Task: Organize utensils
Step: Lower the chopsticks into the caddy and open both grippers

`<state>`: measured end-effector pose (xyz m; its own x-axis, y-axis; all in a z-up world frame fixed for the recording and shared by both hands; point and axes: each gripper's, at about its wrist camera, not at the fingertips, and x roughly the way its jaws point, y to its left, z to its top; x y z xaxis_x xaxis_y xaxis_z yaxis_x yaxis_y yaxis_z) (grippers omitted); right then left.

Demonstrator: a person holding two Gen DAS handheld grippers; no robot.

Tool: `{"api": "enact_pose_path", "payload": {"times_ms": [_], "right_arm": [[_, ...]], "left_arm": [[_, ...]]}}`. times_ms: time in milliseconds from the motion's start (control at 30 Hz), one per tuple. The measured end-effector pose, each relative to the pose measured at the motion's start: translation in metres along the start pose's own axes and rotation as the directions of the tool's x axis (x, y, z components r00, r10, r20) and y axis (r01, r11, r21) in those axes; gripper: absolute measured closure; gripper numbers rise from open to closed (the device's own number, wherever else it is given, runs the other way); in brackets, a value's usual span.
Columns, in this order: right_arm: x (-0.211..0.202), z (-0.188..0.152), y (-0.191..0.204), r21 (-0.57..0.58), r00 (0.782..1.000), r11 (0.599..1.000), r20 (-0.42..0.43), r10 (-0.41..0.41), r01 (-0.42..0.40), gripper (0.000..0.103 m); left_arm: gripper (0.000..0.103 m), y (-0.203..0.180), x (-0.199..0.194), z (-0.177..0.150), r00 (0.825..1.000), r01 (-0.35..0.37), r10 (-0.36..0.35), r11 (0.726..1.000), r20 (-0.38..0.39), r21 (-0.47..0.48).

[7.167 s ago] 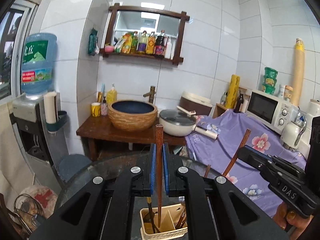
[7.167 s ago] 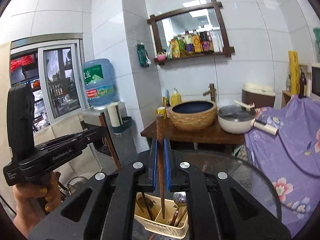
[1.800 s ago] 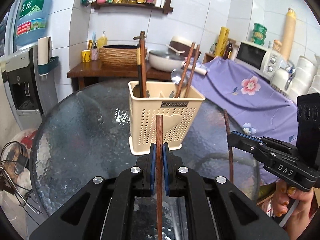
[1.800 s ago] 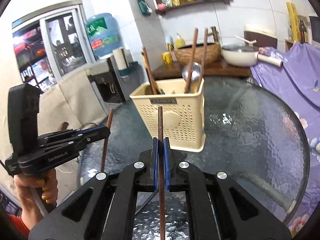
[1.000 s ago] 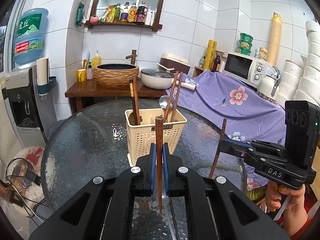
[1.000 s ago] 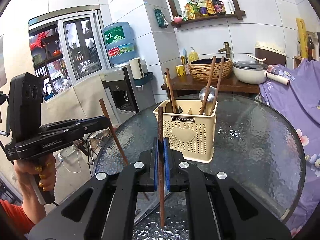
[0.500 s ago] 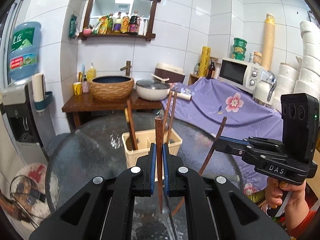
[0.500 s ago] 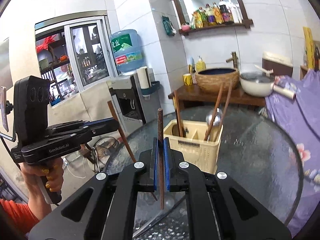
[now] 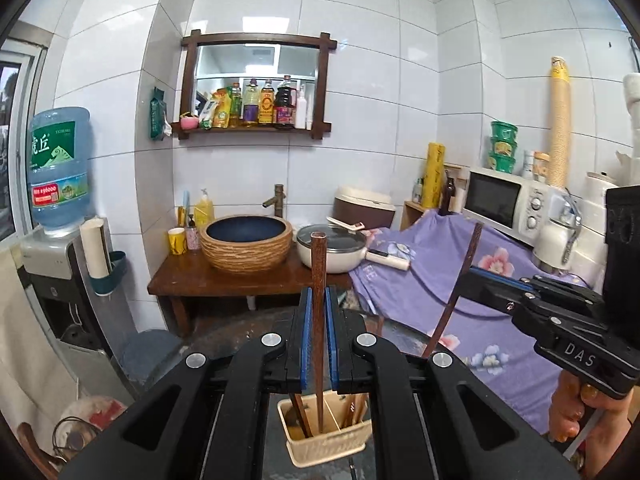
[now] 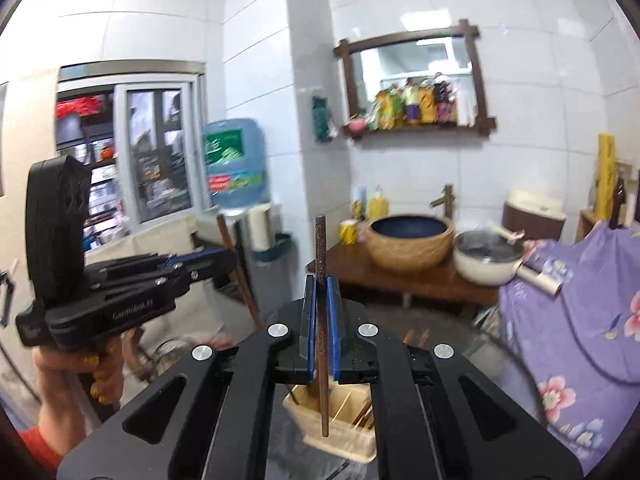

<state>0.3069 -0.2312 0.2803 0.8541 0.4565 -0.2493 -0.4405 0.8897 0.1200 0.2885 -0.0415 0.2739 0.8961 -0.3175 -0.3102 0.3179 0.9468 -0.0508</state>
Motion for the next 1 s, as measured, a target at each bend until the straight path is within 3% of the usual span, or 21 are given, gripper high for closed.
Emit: {"api": "enact_pose_path", "payload": {"times_ms": [133, 333, 667, 1000], "right_arm": [[0.025, -0.002, -0.010, 0.013, 0.998, 0.998, 0.004, -0.059, 0.059, 0.097], [0.069, -0.049, -0.030, 0.071, 0.993, 0.992, -0.065, -0.096, 0.101, 0.097], [0.109, -0.108, -0.051, 0.141, 0.974, 0.984, -0.211, -0.082, 0.113, 0.097], [0.117, -0.120, -0.059, 0.180, 0.974, 0.977, -0.212, -0.075, 0.114, 0.094]], "left_arm": [[0.096, 0.000, 0.030, -0.004, 0.999, -0.037, 0.037, 0.999, -0.036, -0.015], [0.096, 0.007, 0.072, -0.044, 0.991, -0.069, 0.065, 0.997, -0.116, -0.032], [0.096, 0.020, 0.115, -0.109, 0.966, -0.051, 0.027, 0.995, -0.259, -0.090], [0.096, 0.014, 0.117, -0.121, 0.967, -0.046, 0.028, 0.997, -0.255, -0.066]]}}
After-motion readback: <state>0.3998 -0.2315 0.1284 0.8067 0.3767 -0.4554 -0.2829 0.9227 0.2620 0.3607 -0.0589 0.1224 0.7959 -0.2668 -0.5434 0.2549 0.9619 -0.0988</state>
